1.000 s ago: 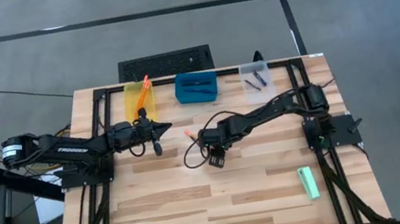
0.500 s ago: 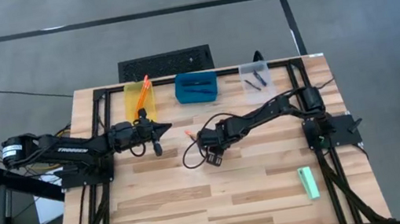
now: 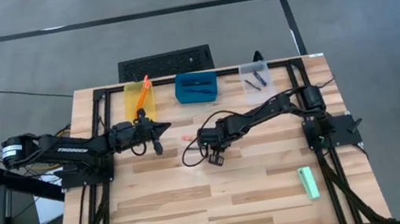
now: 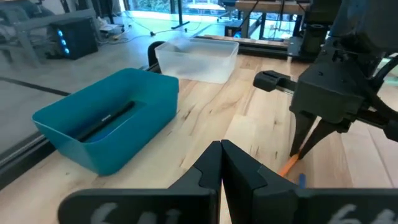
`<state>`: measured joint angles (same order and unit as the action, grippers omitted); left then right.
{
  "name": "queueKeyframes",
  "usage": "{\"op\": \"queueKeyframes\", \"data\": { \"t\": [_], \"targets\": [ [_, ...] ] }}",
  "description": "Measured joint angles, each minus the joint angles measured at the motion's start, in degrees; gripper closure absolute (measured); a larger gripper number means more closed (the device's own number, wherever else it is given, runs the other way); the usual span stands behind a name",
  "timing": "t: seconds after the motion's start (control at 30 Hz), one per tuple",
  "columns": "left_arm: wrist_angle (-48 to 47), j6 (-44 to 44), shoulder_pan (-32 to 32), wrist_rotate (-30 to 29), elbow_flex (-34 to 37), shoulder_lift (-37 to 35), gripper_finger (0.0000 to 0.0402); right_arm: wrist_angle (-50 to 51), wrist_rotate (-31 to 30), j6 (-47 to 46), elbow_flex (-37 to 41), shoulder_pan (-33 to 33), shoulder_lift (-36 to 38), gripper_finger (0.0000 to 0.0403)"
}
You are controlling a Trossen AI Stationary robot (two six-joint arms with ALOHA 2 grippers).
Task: Sort crayons/erasers/pens/pencils in bins
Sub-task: Put the orange pencil into the transparent yellow bin
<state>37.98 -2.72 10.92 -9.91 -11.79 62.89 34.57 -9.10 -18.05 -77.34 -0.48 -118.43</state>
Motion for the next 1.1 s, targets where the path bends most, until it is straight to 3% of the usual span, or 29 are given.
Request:
{"op": "queueKeyframes", "data": {
  "t": [0.17,0.3,0.5,0.67,0.9,1.1],
  "targets": [
    [0.0,-0.01,-0.02,0.52,0.0,0.0,0.0401,-0.7,-0.8,1.39,1.83,0.01,2.46,0.039],
    [0.02,-0.09,-0.02,0.48,0.0,0.0,0.0401,-6.27,-0.91,1.06,8.62,-0.82,6.84,0.0391],
    [0.95,-0.95,-0.02,1.05,0.0,0.0,0.0401,-21.96,-0.7,-1.82,21.18,-2.74,14.04,0.0398],
    [5.01,-3.57,0.0,5.05,0.0,0.0,0.0401,-37.11,1.95,-2.02,28.46,-4.75,18.4,0.0394],
    [11.6,-13.08,1.37,6.75,-0.04,0.0,0.0396,-49.94,4.69,-2.04,30.81,-8.28,21.86,0.0397],
    [13.08,-19.75,4.45,13.24,-1.31,0.0,0.0337,-65.31,9.68,-2.96,30.76,-10.2,22.56,0.0398]
  ]
}}
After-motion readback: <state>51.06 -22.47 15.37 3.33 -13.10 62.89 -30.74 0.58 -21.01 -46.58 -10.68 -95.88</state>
